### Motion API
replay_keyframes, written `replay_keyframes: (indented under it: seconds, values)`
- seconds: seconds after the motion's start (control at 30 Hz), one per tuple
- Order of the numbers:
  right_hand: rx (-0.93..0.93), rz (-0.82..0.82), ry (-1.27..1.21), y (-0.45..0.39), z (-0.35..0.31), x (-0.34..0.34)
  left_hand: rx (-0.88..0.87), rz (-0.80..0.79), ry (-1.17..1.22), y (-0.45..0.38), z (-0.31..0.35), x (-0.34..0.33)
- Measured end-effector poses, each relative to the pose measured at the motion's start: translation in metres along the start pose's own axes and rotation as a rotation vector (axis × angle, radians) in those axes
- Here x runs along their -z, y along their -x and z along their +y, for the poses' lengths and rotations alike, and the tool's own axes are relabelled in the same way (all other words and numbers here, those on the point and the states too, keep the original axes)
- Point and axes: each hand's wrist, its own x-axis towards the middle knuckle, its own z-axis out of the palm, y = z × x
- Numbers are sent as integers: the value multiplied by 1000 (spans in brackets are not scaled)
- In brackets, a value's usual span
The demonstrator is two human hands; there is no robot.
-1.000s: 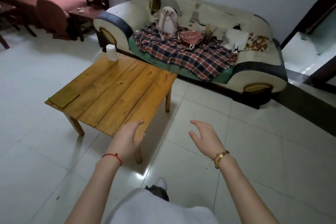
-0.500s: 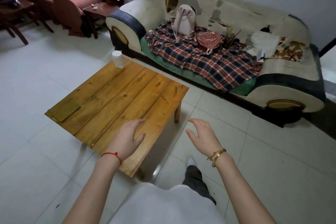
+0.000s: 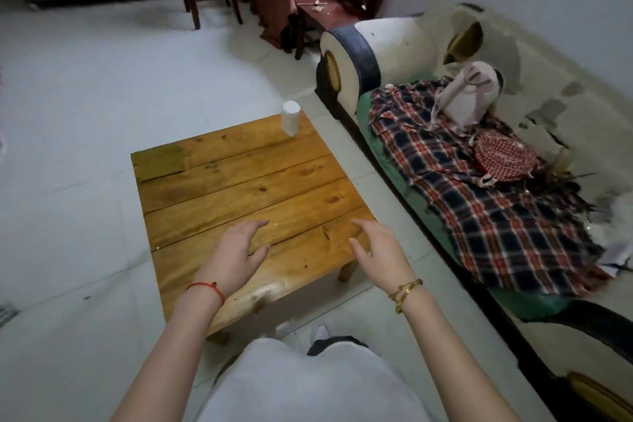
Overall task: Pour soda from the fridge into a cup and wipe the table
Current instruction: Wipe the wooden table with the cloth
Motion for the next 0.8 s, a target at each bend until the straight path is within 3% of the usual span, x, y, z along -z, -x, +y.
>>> replay_keyframes:
  seconds: [0.37,0.8]
  values:
    - [271,-197,48,-95,10,10,318,191,30,2,14,-15]
    - [378,-371,61,-170,-36,-52,547,269,78,-16,-55,-1]
